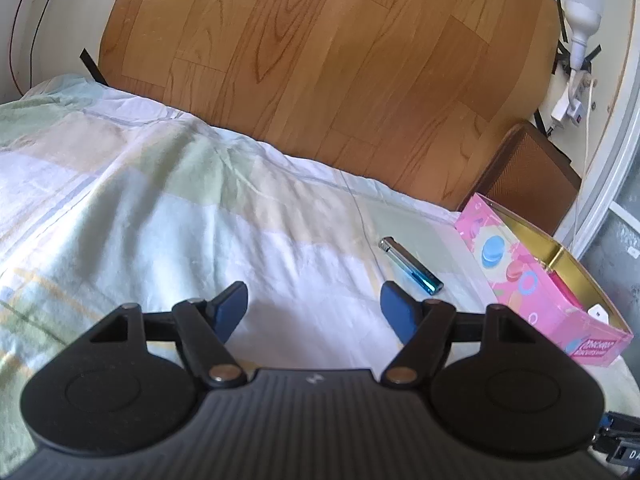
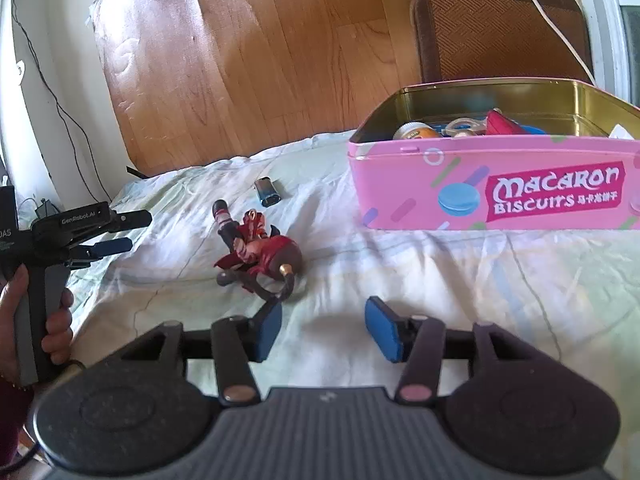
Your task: Organize rigid objects
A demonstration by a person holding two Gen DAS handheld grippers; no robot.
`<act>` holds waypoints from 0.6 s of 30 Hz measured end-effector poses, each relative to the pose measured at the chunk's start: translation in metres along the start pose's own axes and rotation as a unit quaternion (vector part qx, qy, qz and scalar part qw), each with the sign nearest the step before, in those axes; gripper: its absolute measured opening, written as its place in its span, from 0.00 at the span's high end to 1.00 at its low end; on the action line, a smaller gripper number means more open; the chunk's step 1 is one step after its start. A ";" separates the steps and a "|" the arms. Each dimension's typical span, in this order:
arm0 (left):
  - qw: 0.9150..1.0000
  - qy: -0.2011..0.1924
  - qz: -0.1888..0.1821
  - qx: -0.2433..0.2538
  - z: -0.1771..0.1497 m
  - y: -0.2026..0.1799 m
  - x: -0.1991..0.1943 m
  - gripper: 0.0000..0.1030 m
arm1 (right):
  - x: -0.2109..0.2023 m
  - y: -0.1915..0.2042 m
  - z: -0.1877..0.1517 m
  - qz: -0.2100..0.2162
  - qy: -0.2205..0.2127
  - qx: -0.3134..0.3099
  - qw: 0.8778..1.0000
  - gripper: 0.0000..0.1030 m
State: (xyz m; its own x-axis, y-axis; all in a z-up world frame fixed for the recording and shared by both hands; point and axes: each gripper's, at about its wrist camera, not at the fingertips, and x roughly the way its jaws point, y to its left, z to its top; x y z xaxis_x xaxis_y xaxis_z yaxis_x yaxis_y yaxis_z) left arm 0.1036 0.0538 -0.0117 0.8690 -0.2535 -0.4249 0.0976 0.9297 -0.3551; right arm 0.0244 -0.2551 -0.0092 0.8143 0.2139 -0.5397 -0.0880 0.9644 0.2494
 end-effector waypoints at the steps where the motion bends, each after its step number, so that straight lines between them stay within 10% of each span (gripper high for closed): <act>1: 1.000 0.000 0.002 0.005 0.000 -0.002 0.000 0.27 | 0.000 0.001 0.000 -0.001 -0.001 -0.004 1.000 0.50; 18: 1.000 0.004 -0.018 0.020 -0.003 -0.007 0.000 0.23 | 0.001 0.005 -0.002 0.000 -0.001 -0.015 1.000 0.45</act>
State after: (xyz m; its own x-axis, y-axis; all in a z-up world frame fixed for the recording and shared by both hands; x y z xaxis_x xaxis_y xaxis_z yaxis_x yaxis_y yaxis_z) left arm 0.1016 0.0467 -0.0114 0.8605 -0.2889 -0.4196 0.1477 0.9298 -0.3371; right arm 0.0238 -0.2498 -0.0104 0.8150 0.2135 -0.5386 -0.1047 0.9686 0.2256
